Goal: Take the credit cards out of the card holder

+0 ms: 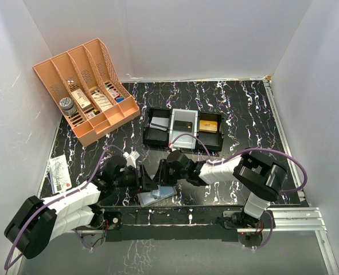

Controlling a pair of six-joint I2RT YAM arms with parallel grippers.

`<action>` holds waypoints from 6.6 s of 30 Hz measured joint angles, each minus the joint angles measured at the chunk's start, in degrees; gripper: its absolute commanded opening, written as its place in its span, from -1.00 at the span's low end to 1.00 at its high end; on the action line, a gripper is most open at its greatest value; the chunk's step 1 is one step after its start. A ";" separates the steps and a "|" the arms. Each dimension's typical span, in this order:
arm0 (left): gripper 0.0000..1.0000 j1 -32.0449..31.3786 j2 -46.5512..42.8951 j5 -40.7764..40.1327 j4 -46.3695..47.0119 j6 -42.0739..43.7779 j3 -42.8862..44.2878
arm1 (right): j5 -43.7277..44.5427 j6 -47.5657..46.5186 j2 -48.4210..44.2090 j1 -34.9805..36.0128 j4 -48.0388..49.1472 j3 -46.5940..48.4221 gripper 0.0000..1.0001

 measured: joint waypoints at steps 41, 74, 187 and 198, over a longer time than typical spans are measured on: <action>0.19 -13.81 9.05 -10.67 -0.79 -0.04 10.99 | 7.61 -3.63 -29.59 -7.89 -16.06 -4.48 0.02; 0.20 -13.86 -15.15 -40.52 -36.96 -9.92 11.91 | -11.98 -5.99 -4.79 -2.08 -5.31 1.99 -0.31; -0.20 -13.97 8.55 -24.70 -18.56 -2.64 14.58 | -15.13 -2.14 -1.38 -7.26 5.64 -8.11 -0.92; -0.22 -13.97 7.63 -25.38 -18.80 -2.89 13.75 | -14.45 -3.30 -2.73 -7.30 2.67 -7.54 -0.93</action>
